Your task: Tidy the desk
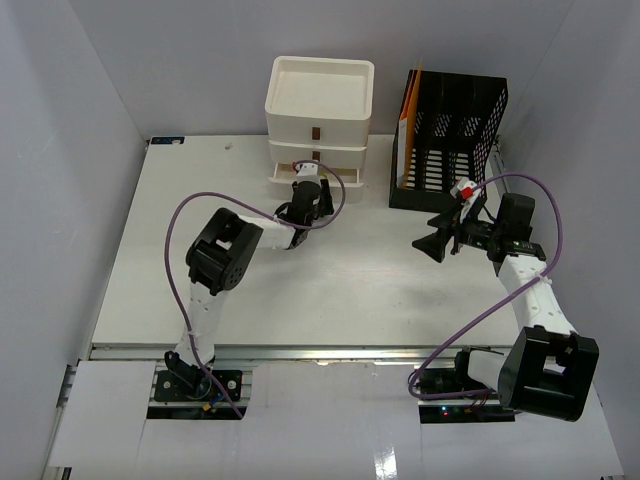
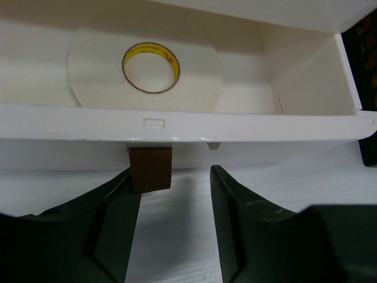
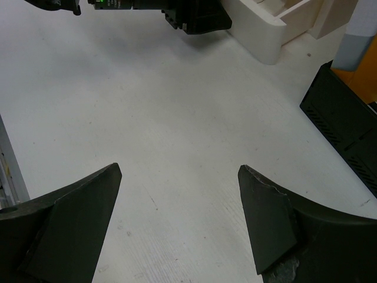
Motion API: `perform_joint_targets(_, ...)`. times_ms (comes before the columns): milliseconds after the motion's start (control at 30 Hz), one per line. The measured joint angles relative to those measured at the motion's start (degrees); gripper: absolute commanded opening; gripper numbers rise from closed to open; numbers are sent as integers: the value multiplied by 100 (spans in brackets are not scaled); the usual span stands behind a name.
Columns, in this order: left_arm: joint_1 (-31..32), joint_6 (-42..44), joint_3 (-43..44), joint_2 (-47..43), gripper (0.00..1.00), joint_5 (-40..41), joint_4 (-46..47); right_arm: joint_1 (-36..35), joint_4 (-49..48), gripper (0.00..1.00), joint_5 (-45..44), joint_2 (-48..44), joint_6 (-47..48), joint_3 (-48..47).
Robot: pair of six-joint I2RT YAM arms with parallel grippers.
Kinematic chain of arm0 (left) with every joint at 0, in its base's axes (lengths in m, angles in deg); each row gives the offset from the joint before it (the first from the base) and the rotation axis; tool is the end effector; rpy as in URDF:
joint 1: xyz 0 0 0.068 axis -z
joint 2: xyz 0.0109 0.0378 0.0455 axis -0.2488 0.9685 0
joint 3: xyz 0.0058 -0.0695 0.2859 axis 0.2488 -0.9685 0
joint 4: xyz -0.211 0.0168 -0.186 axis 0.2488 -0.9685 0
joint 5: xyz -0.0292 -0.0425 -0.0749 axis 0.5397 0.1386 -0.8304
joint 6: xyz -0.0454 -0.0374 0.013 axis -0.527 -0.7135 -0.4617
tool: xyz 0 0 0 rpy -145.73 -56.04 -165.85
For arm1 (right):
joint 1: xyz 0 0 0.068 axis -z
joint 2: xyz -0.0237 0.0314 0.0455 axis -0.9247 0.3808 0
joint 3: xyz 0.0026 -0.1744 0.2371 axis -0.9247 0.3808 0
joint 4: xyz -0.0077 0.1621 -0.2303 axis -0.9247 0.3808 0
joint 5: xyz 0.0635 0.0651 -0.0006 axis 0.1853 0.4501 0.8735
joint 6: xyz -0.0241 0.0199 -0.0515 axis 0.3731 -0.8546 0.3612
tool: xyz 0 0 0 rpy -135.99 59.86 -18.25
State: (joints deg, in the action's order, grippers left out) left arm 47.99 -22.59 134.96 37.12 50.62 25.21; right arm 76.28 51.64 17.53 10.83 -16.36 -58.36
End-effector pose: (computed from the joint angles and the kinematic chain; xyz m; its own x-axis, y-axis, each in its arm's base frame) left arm 0.4254 -0.2671 0.1299 -0.4208 -0.1593 -0.8931 0.1636 0.9550 -0.2475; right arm 0.2599 -0.0007 0.2765 -0.2063 -0.1935 -0.9592 -0.8106 0.5828 0.0568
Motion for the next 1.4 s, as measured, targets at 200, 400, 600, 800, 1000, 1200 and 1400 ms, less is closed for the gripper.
perform_joint_targets(200,-17,78,794,454,63,108,-379,0,1,87,-10,2,1,0)
perform_joint_targets(400,-94,185,1129,609,64,108,-579,0,1,87,-14,2,1,0)
perform_joint_targets(600,-213,322,1329,710,64,69,-610,10,1,87,-15,3,1,0)
perform_joint_targets(800,-313,510,1629,946,65,-101,-595,33,-1,87,-29,5,1,0)
perform_joint_targets(1000,-354,637,1878,1068,65,-168,-598,33,1,87,-41,24,6,0)
perform_joint_targets(1200,-370,832,1916,1205,66,-242,-377,33,1,87,-63,39,13,0)
perform_joint_targets(1400,-397,990,1918,1286,67,-291,-255,35,1,87,-80,48,31,0)
